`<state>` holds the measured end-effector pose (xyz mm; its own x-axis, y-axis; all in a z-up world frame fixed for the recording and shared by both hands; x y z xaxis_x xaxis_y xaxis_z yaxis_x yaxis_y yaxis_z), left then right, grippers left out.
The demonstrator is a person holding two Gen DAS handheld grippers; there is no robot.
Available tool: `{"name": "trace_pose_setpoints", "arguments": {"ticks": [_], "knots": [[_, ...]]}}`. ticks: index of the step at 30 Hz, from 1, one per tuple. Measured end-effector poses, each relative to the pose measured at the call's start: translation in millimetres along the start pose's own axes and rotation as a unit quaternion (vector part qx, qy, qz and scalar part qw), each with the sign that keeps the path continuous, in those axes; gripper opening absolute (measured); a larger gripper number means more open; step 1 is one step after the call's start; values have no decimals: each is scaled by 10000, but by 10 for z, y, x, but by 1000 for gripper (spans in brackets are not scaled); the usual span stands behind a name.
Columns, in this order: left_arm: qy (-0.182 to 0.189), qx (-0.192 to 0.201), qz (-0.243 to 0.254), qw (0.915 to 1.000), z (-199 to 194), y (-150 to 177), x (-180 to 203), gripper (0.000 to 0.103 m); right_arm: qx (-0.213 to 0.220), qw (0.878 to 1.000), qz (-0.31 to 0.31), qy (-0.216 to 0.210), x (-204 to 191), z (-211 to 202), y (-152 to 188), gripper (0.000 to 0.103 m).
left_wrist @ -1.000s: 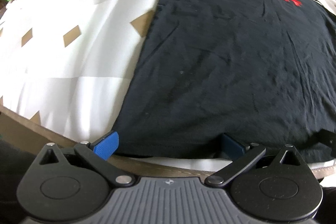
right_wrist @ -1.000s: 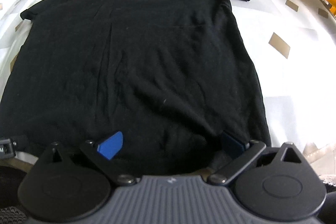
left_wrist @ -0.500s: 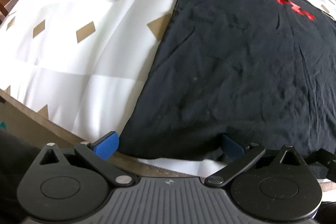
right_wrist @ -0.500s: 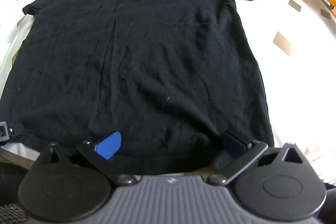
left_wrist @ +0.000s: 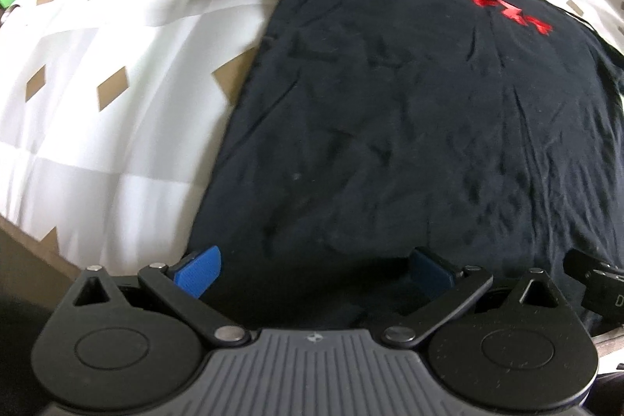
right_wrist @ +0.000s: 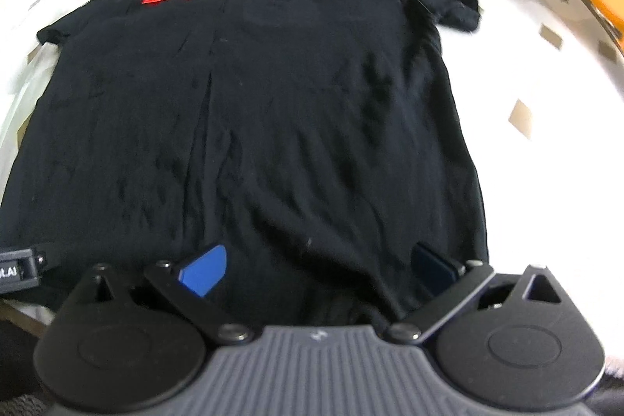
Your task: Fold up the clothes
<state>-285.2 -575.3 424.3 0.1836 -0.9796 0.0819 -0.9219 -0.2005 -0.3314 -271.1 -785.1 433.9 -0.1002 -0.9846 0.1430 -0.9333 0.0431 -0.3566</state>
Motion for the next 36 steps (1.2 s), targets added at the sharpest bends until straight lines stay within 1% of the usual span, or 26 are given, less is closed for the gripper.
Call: {"name": "trace_pose_setpoints", "arguments": {"ticks": [2,5,13,20,22,27,30,33,36], "knots": [[19,0,67,10000,7,-35,43,103,-50,9999,-99,-60,-2,6,-65,101],[48,-8,172,9998,8,-83,104,103,-217,9993,-147,-258,25,30,-171,100],[143,-66,452,9989,75,-288,254,103,-582,9971,-294,-390,118,117,-451,100],[237,-113,626,9977,128,-533,360,103,-619,9960,-391,-508,214,160,-685,100],[288,-175,649,9973,144,-600,380,103,-632,9962,-289,-531,277,183,-758,100],[403,-280,837,9953,138,-789,449,103,-572,9963,334,-547,554,251,-949,100],[444,-320,957,9939,130,-919,481,103,-469,9967,526,-415,721,305,-1061,100],[431,-267,1101,9926,123,-1050,506,103,-390,9955,812,-309,902,373,-1160,100],[358,-196,1147,9926,164,-1167,508,103,-353,9911,1220,-389,1061,440,-1239,100]]}}
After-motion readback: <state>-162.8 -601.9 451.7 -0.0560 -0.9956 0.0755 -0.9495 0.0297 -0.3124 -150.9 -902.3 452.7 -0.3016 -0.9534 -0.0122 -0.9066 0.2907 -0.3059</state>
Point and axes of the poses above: each gripper's, at about its wrist camera, not at the fingertips, and z roughly the way its jaws point, x to its right, y to its underside, the point moved 1 cm from there along z, roughly the way its jaws point, and after that the axes turned 6 degrees about y, right-handed, at the moved point
